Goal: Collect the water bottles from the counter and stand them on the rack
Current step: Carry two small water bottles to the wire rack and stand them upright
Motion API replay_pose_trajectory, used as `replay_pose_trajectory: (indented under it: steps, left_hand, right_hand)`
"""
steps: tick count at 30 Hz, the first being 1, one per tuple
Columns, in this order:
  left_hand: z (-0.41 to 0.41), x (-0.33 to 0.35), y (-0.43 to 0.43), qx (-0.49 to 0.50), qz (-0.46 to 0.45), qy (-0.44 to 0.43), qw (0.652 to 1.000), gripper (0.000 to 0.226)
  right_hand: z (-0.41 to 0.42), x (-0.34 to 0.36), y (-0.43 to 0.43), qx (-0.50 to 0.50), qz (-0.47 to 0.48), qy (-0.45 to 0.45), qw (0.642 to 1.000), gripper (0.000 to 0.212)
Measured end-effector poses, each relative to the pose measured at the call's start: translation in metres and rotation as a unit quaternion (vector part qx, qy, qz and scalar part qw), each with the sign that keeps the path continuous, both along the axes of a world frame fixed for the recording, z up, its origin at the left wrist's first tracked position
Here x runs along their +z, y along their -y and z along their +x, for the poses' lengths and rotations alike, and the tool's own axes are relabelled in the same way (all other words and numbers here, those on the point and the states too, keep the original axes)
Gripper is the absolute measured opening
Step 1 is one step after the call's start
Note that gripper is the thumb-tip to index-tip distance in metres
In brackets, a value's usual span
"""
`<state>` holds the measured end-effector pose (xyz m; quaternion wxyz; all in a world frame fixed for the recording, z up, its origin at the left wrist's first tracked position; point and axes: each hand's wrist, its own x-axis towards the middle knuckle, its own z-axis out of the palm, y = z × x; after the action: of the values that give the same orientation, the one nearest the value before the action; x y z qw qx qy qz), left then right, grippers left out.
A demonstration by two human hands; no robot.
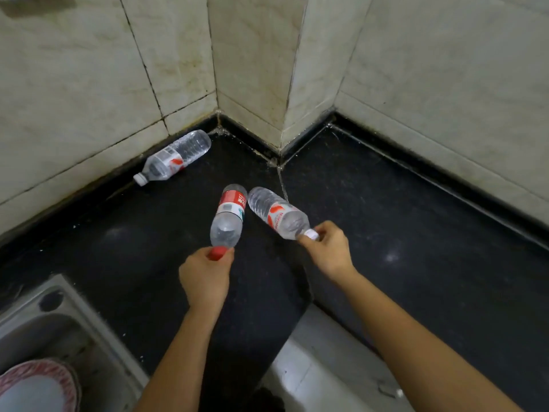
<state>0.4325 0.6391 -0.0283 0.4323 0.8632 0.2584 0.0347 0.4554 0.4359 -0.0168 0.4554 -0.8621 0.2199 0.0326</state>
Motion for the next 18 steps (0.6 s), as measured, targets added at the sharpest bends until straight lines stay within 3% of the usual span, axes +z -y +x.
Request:
replay_pose_trajectory:
  steps: [5, 7, 9, 18]
  left_hand:
    - [-0.002, 0.046, 0.011, -0.153, 0.160, 0.128, 0.967, 0.009]
    - [-0.014, 0.059, 0.034, -0.220, 0.169, 0.182, 0.943, 0.022]
    - [-0.035, 0.068, 0.063, -0.273, 0.157, 0.223, 0.923, 0.033]
    - [-0.196, 0.102, 0.205, -0.379, -0.006, 0.218, 0.899, 0.040]
  right_hand:
    - [-0.035, 0.042, 0.028, 0.038, -0.048, 0.103, 0.993, 0.022]
    - [-0.057, 0.055, 0.046, 0.044, -0.057, 0.113, 0.991, 0.021]
    - [-0.085, 0.064, 0.068, 0.040, -0.062, 0.109, 0.991, 0.019]
    - [-0.292, 0.093, 0.203, -0.043, -0.113, 0.115, 0.986, 0.013]
